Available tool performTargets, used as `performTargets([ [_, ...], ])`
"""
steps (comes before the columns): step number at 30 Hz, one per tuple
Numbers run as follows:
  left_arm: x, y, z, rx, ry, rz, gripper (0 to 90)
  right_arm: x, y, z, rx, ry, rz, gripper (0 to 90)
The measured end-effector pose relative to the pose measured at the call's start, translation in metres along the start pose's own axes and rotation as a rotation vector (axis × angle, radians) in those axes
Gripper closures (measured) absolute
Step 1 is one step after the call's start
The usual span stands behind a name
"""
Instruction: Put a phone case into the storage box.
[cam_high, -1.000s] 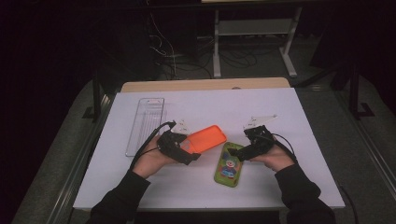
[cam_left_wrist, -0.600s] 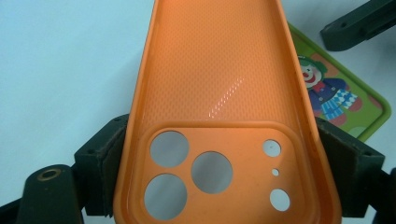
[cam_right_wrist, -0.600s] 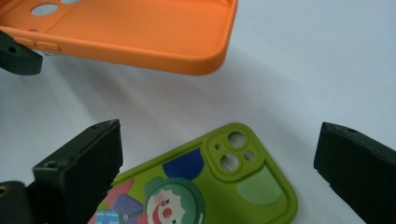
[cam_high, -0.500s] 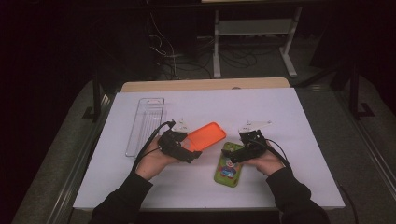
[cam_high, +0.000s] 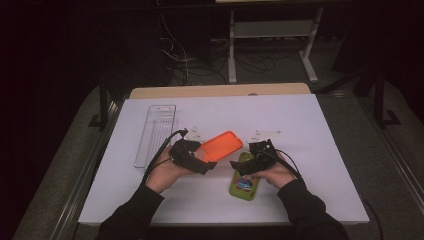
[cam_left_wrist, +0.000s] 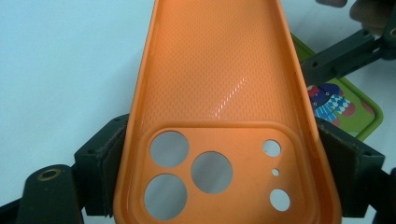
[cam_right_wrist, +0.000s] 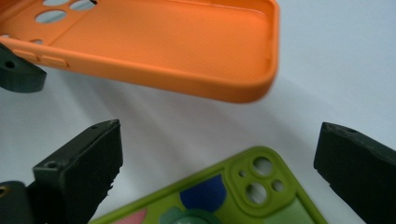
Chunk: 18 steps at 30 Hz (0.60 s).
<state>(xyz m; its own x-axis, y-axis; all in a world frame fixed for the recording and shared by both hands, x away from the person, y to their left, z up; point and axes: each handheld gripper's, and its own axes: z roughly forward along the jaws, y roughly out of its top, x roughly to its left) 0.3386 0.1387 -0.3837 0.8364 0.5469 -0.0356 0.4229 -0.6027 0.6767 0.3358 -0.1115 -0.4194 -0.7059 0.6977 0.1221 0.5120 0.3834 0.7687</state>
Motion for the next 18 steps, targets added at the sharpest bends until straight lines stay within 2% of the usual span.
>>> performTargets([
  [6, -0.0009, 0.0001, 0.0007, 0.009, -0.003, 0.002, 16.0, 0.0035, 0.0006, 0.0055, 0.009, 0.003, -0.011, 0.5],
  [10, -0.0011, 0.0002, 0.001, 0.009, -0.007, 0.005, 16.0, 0.0039, 0.0002, 0.0055, 0.015, -0.017, -0.036, 0.7],
  [13, -0.0009, 0.0003, 0.0008, 0.012, -0.008, 0.006, 16.0, 0.0063, -0.0002, 0.0047, 0.025, -0.047, -0.075, 0.7],
  [14, -0.0013, 0.0002, 0.0008, 0.012, -0.008, 0.002, 16.0, 0.0061, -0.0004, 0.0048, 0.022, -0.055, -0.101, 0.7],
  [18, -0.0011, 0.0, 0.0014, 0.01, -0.01, 0.009, 16.0, 0.0094, -0.0007, 0.0033, 0.033, -0.091, -0.147, 0.7],
])
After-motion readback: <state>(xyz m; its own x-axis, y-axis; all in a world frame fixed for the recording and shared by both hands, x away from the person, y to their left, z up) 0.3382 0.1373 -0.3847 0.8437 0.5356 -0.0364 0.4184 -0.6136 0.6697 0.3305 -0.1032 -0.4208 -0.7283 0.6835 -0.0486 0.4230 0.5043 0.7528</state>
